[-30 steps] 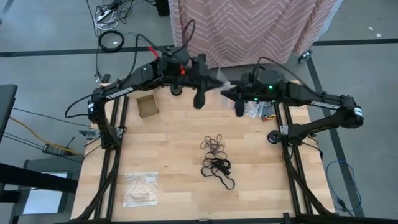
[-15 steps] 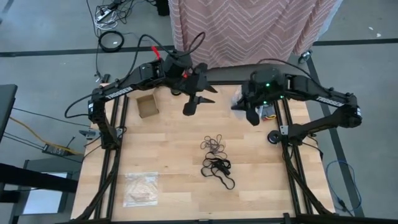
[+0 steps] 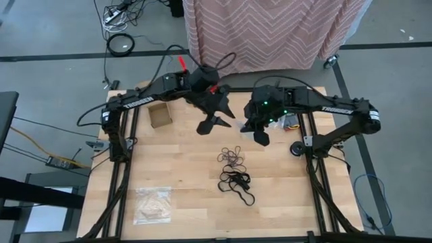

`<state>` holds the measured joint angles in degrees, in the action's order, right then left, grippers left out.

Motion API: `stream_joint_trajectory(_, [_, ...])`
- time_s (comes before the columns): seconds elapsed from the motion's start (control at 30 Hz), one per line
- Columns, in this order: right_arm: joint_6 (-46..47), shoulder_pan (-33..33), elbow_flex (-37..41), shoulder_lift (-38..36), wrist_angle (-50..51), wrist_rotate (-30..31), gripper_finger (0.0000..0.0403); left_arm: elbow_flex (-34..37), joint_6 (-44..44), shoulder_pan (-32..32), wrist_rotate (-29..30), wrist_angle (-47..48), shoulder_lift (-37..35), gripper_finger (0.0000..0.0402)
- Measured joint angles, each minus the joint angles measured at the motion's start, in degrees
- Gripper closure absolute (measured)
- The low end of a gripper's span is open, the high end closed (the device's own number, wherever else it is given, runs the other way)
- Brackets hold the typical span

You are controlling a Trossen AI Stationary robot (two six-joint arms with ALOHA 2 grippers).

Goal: Sort rubber bands
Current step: Open the transparent zip bag

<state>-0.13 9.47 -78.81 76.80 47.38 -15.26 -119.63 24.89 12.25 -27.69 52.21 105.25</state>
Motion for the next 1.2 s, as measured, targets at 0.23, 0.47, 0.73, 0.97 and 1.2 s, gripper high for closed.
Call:
stream_joint_trajectory(0.23, [0.1,0.1,0.0,-0.1,-2.6,0.0,0.0403,0.0,-1.3,-0.3,1.8,0.1,0.9,0.0258])
stream_joint_trajectory(0.47, [0.1,0.1,0.0,-0.2,-3.2,0.0,0.0403,0.0,-1.3,-0.1,4.3,-0.1,1.1,0.0327])
stream_joint_trajectory(0.73, [0.5,0.1,0.0,-0.2,-4.5,0.1,0.0403,0.0,-1.4,0.1,4.3,0.5,1.0,0.0394])
stream_joint_trajectory(0.97, [0.6,0.2,0.0,-0.5,-5.1,1.3,0.0403,0.0,-1.3,0.1,6.3,4.1,0.8,0.0399])
stream_joint_trajectory(1.2, [0.6,1.3,0.0,-1.4,-10.8,-3.1,0.0371,0.0,0.2,0.1,10.2,10.5,0.8,0.04])
